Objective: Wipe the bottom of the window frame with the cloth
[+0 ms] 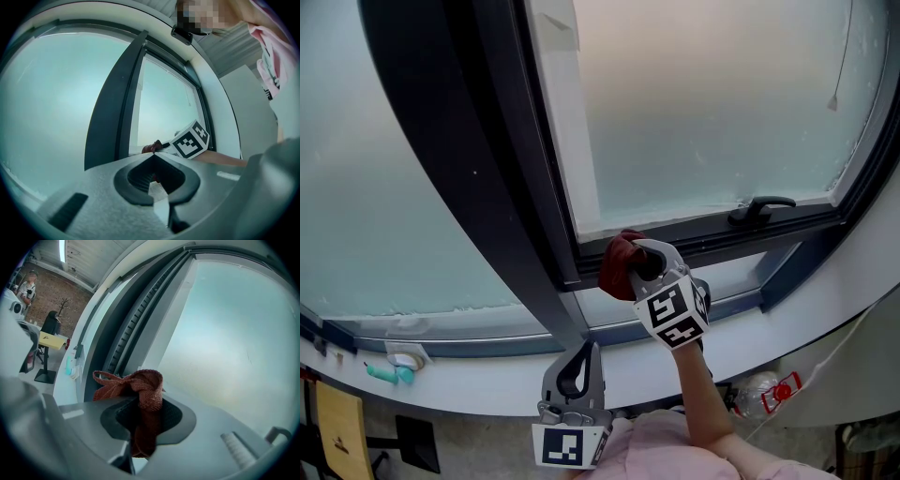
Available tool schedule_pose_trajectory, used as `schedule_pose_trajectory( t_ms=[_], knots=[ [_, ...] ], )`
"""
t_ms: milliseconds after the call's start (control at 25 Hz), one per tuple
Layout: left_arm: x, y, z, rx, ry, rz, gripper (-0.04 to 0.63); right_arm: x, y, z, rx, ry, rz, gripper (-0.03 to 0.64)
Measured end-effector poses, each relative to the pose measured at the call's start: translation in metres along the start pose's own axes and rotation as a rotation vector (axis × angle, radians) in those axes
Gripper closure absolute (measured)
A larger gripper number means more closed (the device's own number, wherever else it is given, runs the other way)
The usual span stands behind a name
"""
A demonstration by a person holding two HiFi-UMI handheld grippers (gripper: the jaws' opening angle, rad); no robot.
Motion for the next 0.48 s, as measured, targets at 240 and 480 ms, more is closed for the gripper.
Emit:
schedule_pose_trajectory(
  t_ms=[240,480],
  knots=[
    [-0.001,0.0,-0.003,0.007,-0.001,0.0,0.598,0.004,0.004,-0.006,0.014,-0.009,0.007,0.552],
    [-0.001,-0.001,-0.005,0.01,0.0,0.001,0.598,0.01,0.01,-0.014,0.032,-0.026,0.008,0.551]
  ],
)
Point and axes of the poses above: the fingertips, and each gripper's own axes: y backward along the fingers, z to its left, x out of its underside, the point moved 2 cm from there along y, backward along the fingers, and after that the axes turned 5 degrees about -x, right-handed, at the moved point
